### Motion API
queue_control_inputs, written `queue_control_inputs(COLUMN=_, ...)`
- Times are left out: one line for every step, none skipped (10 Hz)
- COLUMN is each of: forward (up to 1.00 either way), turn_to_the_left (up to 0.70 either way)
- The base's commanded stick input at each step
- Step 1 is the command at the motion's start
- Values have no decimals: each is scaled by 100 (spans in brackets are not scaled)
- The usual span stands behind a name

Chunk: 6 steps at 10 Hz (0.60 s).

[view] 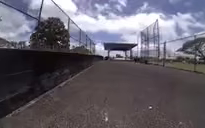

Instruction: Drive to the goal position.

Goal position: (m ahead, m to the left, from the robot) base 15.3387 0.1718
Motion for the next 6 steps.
queue_control_inputs(forward=70, turn_to_the_left=0)
queue_control_inputs(forward=70, turn_to_the_left=0)
queue_control_inputs(forward=70, turn_to_the_left=0)
queue_control_inputs(forward=70, turn_to_the_left=0)
queue_control_inputs(forward=70, turn_to_the_left=0)
queue_control_inputs(forward=70, turn_to_the_left=0)
